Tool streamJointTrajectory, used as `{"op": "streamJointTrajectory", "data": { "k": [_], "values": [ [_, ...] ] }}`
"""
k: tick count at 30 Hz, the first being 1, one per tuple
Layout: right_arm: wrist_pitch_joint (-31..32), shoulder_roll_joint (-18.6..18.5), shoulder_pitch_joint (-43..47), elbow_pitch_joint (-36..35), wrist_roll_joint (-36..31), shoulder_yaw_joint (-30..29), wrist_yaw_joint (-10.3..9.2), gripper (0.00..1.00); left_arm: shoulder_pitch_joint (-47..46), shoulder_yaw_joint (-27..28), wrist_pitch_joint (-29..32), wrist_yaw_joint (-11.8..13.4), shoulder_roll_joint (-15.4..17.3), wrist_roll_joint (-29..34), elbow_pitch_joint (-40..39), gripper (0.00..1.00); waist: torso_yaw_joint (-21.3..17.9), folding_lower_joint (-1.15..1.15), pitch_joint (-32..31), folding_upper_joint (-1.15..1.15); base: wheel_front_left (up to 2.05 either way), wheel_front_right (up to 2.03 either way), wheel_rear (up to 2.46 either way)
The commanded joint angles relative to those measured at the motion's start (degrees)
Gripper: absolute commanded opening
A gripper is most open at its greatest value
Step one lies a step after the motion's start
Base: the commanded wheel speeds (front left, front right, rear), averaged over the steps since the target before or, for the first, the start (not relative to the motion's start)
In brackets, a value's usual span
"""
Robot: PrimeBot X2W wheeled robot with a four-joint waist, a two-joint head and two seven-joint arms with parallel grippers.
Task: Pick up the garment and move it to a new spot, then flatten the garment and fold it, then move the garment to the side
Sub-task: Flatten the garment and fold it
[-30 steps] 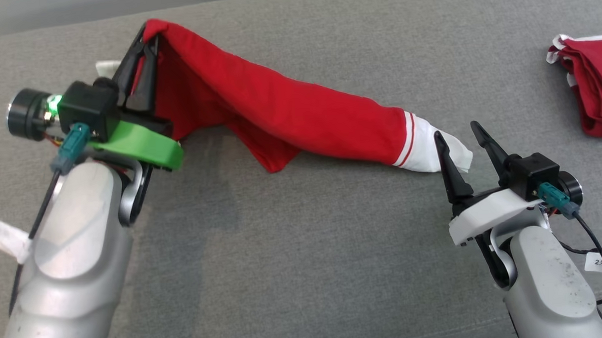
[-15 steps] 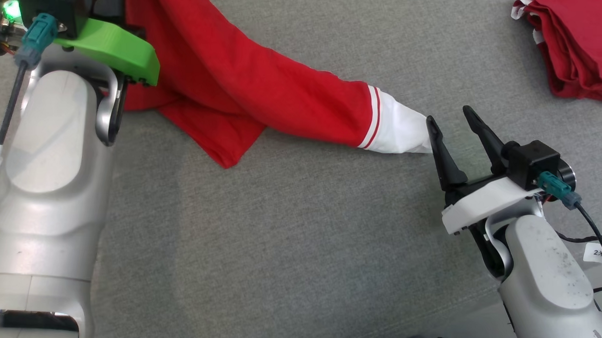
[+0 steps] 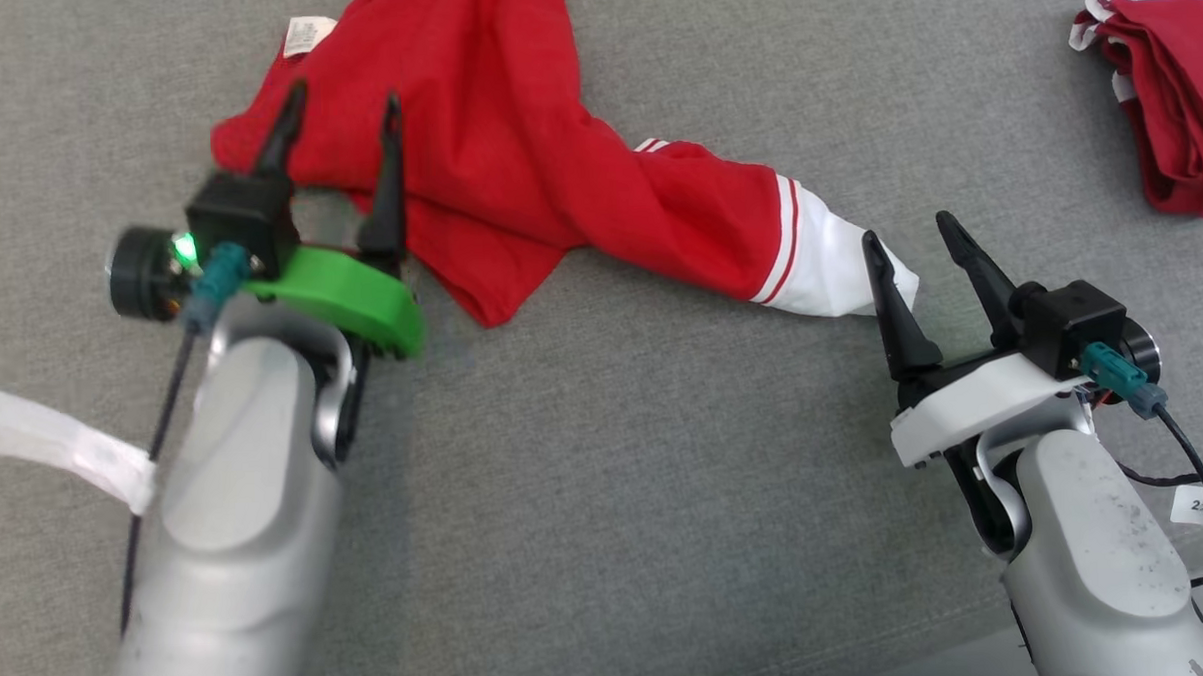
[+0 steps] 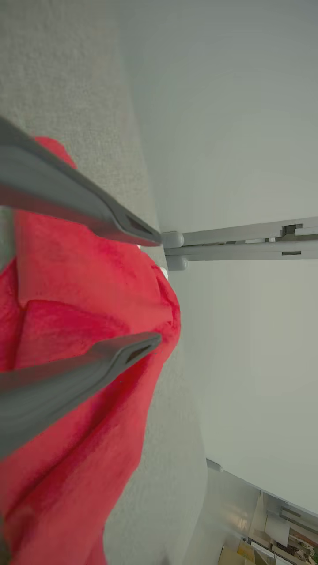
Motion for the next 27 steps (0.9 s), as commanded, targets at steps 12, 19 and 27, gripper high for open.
{"op": "streamJointTrajectory", "data": {
  "k": [12, 19, 27],
  "values": [
    [0.0, -0.2, 1.2, 0.6, -1.3, -0.2, -0.09, 1.00, 14.0, -9.3, 0.0, -0.5, -2.3, -5.3, 2.1, 1.00, 1.1, 0.00, -2.5, 0.00, 0.00, 0.00, 0.00],
    [0.0, -0.2, 1.6, 0.6, -1.6, -0.4, -0.09, 1.00, 13.5, -9.9, 0.1, -0.5, -2.5, -8.3, 4.4, 0.00, 0.2, 0.00, -2.5, 0.00, 0.00, 0.00, 0.00],
    [0.0, -0.2, 3.1, 1.4, -2.5, -1.6, -0.09, 1.00, 14.6, -7.9, 0.0, -0.5, -2.5, -11.1, 1.9, 0.00, 1.6, 0.00, -5.1, 0.00, 0.00, 0.00, 0.00]
  ]
}}
